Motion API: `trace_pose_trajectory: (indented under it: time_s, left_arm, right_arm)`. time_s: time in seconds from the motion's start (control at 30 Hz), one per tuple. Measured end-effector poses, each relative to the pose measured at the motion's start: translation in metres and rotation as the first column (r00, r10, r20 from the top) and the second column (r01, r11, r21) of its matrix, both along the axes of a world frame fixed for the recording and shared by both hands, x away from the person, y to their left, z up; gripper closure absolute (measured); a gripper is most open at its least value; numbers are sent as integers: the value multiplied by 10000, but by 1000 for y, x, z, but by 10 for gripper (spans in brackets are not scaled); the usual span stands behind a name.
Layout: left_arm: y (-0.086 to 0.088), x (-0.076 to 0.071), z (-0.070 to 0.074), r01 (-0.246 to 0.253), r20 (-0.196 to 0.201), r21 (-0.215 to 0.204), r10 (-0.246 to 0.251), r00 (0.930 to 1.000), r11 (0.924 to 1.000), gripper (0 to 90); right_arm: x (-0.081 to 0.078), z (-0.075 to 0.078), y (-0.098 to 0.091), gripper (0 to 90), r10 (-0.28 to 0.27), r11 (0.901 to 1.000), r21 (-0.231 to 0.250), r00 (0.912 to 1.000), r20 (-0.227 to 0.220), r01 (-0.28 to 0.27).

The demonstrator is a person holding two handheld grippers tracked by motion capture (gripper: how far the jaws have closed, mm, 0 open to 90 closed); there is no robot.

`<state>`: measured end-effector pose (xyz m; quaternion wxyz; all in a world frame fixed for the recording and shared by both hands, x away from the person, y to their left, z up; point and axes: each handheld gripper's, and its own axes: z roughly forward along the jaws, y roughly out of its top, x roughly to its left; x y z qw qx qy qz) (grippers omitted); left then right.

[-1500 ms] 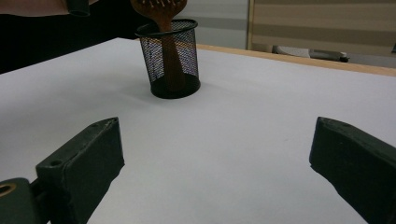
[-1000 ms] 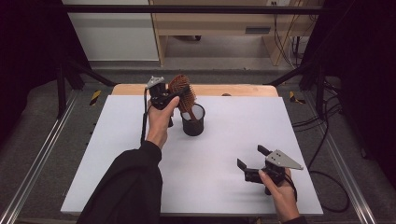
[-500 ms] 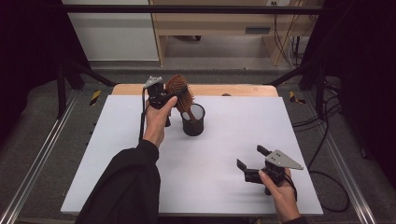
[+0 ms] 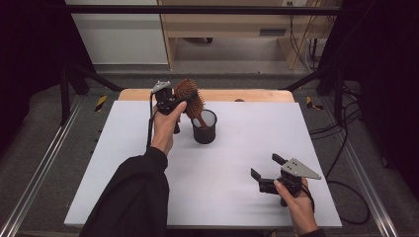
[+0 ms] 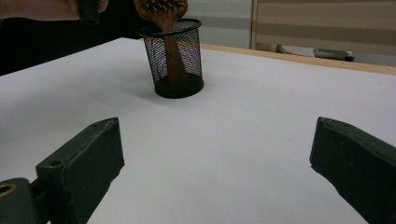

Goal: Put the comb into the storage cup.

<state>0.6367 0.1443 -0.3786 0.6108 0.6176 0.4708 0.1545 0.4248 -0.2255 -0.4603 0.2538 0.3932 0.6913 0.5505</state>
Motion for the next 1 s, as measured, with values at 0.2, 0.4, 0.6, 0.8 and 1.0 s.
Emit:
trace_pose_trajectory:
  time_s: [0.2,0.4,0.6,0.8,1.0]
  left_arm:
    - [-1,1,-1,-74,-29,-34,74,10000,10000,423]
    - [0,2,-2,-92,-44,-50,92,9999,9999,417]
    - [0,2,-3,-169,-64,79,169,9998,9998,399]
    - [2,2,-3,-214,-149,85,216,9997,9997,373]
    - [1,2,-3,-241,-106,102,242,9997,9997,353]
  right_arm:
    - [0,0,0,33,7,10000,4,10000,-11,-7]
    - [0,0,0,33,-21,10000,21,10000,-31,21]
    - [0,0,0,33,7,10000,-10,10000,-26,-7]
    - [0,0,0,33,21,10000,-19,10000,-24,-21]
    - [0,0,0,33,37,10000,-28,10000,-32,-37]
